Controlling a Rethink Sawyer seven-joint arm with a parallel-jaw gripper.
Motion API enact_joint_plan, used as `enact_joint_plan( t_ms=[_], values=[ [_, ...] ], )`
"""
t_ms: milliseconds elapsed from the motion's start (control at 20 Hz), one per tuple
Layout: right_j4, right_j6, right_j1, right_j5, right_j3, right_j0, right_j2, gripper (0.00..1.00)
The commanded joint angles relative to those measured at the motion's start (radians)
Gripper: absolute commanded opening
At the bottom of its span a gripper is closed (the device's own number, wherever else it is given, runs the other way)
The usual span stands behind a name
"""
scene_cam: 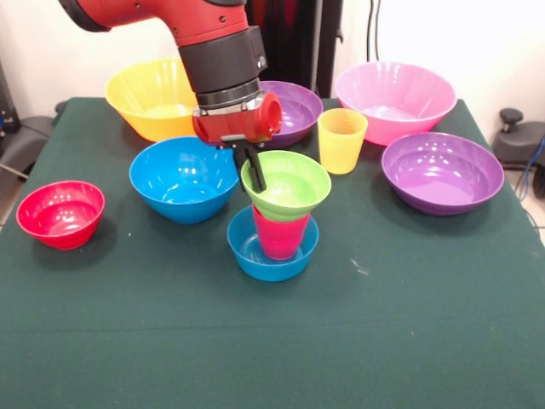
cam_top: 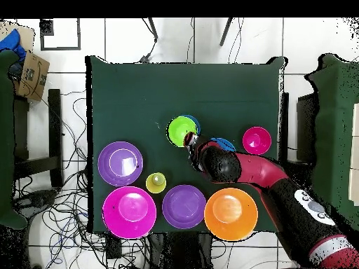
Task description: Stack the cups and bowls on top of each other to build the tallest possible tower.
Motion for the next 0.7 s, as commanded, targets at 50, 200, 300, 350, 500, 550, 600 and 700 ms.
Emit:
enact_joint_plan(
  t_ms=[50, 200, 300, 350, 500, 550, 600, 700],
  values=[
    [-0.068, -0.01, -0.014, 0.053, 0.001, 0.03, -0.044, 0.0],
    [-0.067, -0.013, -0.007, 0.053, 0.004, 0.023, -0.035, 0.0],
    [-0.068, -0.015, -0.003, 0.051, 0.005, 0.019, -0.032, 0.0],
    [-0.069, -0.016, 0.001, 0.046, 0.006, 0.015, -0.028, 0.0],
    [-0.071, -0.017, 0.007, 0.042, 0.009, 0.01, -0.023, 0.0],
    [-0.073, -0.016, 0.009, 0.038, 0.01, 0.009, -0.024, 0.0],
    [-0.073, -0.016, 0.01, 0.037, 0.009, 0.011, -0.025, 0.0],
    [-0.084, -0.009, 0.005, 0.02, 0.006, 0.024, -0.043, 1.0]
  ],
)
